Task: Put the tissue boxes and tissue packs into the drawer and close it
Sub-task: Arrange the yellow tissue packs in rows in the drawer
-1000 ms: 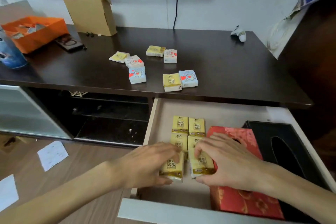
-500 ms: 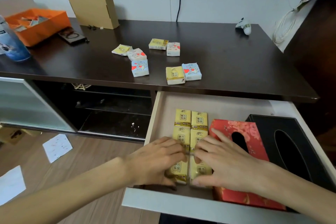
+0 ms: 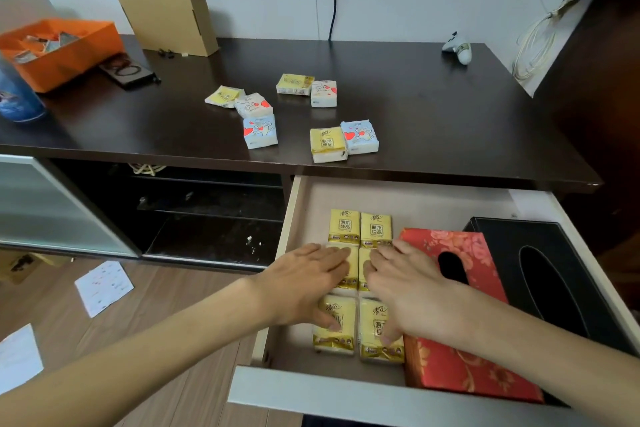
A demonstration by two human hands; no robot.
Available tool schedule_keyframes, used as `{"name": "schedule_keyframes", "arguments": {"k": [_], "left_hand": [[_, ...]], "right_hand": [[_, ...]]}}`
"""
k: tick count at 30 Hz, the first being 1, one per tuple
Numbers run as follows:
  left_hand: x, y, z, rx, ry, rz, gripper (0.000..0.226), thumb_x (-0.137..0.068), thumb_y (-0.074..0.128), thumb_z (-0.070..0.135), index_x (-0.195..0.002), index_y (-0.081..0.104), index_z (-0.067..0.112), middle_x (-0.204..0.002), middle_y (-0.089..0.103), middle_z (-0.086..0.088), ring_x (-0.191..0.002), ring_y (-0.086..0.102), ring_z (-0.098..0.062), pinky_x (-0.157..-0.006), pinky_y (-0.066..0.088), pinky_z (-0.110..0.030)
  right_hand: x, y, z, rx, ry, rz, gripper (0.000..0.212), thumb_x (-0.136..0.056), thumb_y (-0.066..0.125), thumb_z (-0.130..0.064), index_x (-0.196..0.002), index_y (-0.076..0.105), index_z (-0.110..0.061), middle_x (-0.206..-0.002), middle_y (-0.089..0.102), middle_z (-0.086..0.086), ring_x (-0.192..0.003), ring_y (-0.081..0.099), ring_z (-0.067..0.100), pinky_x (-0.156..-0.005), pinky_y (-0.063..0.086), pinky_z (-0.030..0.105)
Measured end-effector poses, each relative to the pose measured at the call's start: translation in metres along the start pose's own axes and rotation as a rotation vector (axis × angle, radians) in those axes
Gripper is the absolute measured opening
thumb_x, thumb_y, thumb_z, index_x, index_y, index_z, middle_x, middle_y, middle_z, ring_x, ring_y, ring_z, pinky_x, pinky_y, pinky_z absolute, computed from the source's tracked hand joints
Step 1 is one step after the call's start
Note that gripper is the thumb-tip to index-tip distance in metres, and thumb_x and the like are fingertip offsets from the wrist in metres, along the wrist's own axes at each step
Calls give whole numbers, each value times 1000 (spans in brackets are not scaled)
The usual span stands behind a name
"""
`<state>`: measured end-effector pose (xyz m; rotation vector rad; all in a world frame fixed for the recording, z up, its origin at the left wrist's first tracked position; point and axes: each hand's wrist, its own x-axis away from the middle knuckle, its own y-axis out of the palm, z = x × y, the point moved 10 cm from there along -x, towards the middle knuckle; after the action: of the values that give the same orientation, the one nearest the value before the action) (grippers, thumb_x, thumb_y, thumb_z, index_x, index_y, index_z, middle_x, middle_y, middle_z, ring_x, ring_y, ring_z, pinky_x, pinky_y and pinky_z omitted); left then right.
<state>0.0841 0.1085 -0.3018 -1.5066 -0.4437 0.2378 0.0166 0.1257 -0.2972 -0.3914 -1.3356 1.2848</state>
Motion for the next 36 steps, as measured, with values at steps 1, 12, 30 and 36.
{"name": "schedule_keyframes", "arguments": {"k": [1, 12, 30, 36], "left_hand": [[-1, 0, 1, -9, 0, 2, 90, -82, 60, 69, -145, 41, 7, -163, 27, -13, -146, 31, -29, -120, 13, -36], [-2, -4, 4, -13, -7, 49, 80, -85, 59, 65, -141, 47, 9, -156, 37, -9, -143, 34, -27, -118, 26, -39], [25, -145, -149, 219, -455, 524, 17, -92, 59, 43, -101, 70, 34, -95, 68, 18, -84, 63, -4, -71, 57, -36], [18, -148, -238, 257, -631, 524, 35, -93, 63, 38, -126, 63, 25, -135, 58, 4, -124, 54, -18, -95, 50, -42]], "right_hand": [[-3, 1, 0, 4, 8, -10, 103, -71, 80, -68, -142, 50, 0, -148, 51, 17, -140, 42, 32, -120, 24, 46], [-1, -8, 6, -79, 38, 130, 73, -74, 82, -59, -125, 63, -9, -130, 57, 7, -128, 45, 27, -107, 36, 41], [-40, -144, 143, -759, -11, 663, 32, -92, 73, -39, -122, 71, -28, -126, 64, -10, -120, 52, 15, -99, 44, 42], [-97, -145, 140, -668, -59, 493, 74, -80, 77, -52, -146, 48, -31, -137, 53, -10, -126, 42, 13, -98, 46, 43]]}}
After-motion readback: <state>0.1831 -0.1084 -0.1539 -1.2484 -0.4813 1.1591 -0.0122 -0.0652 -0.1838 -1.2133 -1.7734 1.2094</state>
